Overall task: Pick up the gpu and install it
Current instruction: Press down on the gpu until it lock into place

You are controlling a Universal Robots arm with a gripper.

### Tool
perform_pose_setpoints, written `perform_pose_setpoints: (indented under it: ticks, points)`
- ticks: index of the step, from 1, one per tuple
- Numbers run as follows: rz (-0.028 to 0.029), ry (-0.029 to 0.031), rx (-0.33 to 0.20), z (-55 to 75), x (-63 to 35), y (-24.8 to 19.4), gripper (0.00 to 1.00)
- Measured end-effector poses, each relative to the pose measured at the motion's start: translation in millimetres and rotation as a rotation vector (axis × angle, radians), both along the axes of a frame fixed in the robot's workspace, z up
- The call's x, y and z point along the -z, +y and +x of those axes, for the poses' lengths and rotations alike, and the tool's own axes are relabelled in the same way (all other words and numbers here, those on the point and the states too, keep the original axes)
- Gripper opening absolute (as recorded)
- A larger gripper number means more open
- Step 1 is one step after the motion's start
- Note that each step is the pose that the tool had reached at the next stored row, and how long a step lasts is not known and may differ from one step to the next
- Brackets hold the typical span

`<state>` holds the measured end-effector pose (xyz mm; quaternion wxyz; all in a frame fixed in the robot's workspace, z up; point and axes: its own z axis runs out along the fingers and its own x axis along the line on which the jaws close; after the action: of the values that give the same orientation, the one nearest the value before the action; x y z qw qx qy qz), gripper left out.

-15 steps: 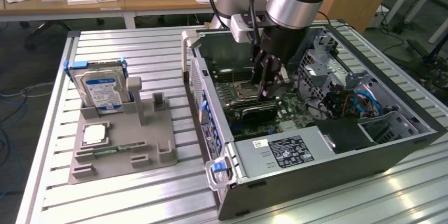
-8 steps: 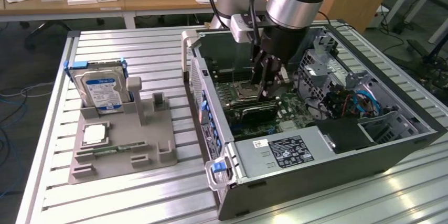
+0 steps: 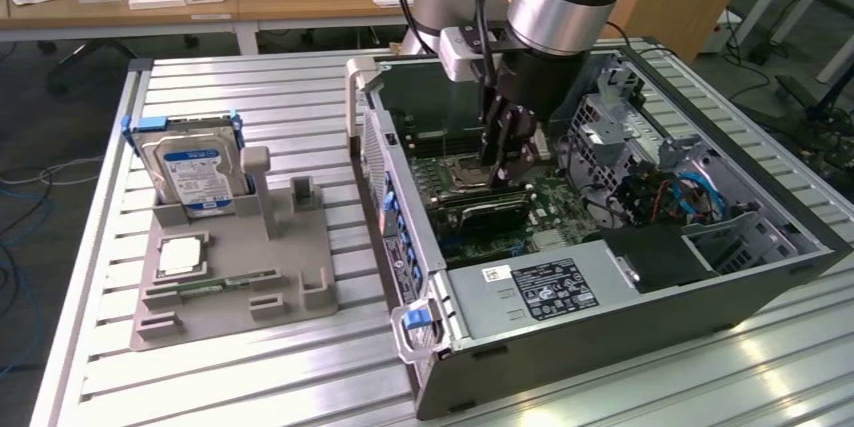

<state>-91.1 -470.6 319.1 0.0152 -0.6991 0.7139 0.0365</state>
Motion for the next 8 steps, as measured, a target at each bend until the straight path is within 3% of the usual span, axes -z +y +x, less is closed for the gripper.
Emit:
perform_pose_setpoints:
  ticks: [5, 8]
  points:
    - [0.0, 0.0, 0.0, 0.0, 0.0, 0.0, 0.2]
    - [0.0, 0.0001, 0.0, 0.0, 0.0, 0.0, 0.15]
